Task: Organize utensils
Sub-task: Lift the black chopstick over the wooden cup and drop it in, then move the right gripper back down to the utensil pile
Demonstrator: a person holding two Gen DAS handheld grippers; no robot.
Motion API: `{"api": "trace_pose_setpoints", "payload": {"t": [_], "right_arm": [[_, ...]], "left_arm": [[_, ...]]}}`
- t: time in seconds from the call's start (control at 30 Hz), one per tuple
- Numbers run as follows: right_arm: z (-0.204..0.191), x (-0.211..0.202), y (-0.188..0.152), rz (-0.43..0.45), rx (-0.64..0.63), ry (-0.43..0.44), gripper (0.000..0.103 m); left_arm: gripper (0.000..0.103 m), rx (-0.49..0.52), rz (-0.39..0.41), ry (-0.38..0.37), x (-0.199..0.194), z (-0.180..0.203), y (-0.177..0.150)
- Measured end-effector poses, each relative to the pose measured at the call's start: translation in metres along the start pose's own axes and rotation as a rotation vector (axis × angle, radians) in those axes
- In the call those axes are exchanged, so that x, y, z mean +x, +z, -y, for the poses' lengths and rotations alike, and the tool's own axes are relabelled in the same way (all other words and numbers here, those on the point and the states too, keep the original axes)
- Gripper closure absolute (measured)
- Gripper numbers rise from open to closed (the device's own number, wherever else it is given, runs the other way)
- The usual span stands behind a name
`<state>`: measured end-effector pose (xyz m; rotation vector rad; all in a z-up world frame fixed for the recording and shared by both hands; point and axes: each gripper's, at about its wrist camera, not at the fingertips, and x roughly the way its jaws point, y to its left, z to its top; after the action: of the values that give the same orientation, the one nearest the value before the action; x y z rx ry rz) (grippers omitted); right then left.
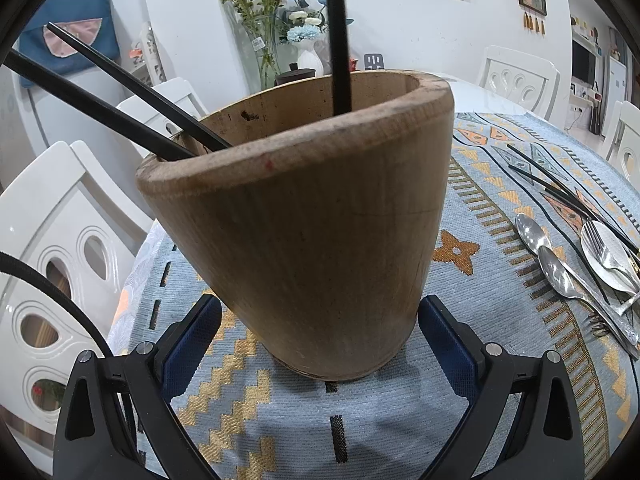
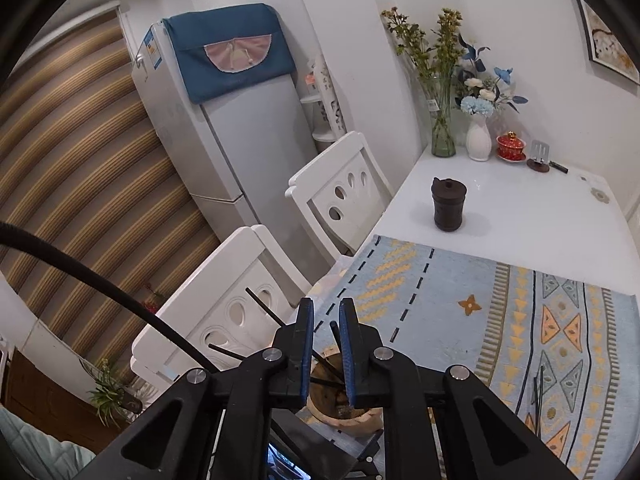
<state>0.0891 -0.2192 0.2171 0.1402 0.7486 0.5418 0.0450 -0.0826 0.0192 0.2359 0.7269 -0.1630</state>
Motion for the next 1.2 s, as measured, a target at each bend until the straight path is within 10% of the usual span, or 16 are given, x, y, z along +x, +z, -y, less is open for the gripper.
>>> {"api": "trace_pose_setpoints", "payload": {"t": [0.73,1.2], "right_arm": [[-0.017,0.045,0.032,-0.012,0.047,0.037,0.091],[0.031,-0.012,0.012,0.028,0.106,-0.073,0.074]], "left_arm": [[0.004,0.006,-0.019,-0.003,-0.001,0.004,-0.003],[0.004,0.017,-0.028,0.005,0.003,0.005,0.003]]}}
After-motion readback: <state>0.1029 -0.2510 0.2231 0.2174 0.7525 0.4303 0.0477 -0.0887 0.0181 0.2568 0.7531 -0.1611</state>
